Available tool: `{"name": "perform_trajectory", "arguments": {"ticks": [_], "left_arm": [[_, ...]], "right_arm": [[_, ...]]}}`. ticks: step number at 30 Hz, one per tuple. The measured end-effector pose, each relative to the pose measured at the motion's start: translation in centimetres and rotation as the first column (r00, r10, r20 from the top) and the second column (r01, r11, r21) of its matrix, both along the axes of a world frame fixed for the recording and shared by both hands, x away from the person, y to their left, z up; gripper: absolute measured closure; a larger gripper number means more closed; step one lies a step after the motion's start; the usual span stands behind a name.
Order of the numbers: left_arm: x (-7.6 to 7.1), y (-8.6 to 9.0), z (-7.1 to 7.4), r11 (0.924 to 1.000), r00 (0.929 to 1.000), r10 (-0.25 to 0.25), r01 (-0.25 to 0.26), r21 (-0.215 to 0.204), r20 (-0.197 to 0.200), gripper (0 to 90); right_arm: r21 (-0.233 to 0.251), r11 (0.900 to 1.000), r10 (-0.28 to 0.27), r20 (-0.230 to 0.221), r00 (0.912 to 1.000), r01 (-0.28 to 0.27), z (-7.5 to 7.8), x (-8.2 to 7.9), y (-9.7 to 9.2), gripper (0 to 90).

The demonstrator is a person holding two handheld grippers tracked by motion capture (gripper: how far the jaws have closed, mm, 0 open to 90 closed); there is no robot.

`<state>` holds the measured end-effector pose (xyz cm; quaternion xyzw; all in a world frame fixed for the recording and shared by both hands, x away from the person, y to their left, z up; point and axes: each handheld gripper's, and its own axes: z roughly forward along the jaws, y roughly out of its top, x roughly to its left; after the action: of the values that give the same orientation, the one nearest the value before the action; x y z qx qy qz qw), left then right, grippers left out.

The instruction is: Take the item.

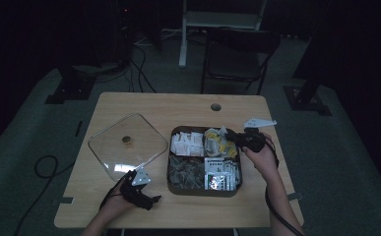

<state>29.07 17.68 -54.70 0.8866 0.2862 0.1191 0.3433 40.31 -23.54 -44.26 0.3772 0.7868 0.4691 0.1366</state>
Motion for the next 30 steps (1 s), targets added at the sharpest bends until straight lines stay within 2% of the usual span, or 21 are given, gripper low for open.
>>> {"name": "perform_trajectory", "arguments": {"ticks": [14, 23, 30], "left_arm": [[0.0, 0.0, 0.0, 1.0, 1.0, 0.001, -0.001, 0.0, 0.0, 0.4], [0.0, 0.0, 0.0, 1.0, 1.0, 0.001, -0.001, 0.0, 0.0, 0.4], [0.0, 0.0, 0.0, 1.0, 1.0, 0.0, 0.0, 0.0, 0.0, 0.4]], "right_arm": [[0.051, 0.9977, -0.046, 0.045, 0.9979, 0.044, 2.8, 0.7, -1.5, 84.3], [0.076, 0.9921, -0.105, 0.074, 0.9917, 0.1, 4.6, 1.8, -3.5, 84.3], [0.091, 0.9853, -0.152, 0.076, 0.9855, 0.144, 5.1, 2.6, -5.1, 84.2]]}}
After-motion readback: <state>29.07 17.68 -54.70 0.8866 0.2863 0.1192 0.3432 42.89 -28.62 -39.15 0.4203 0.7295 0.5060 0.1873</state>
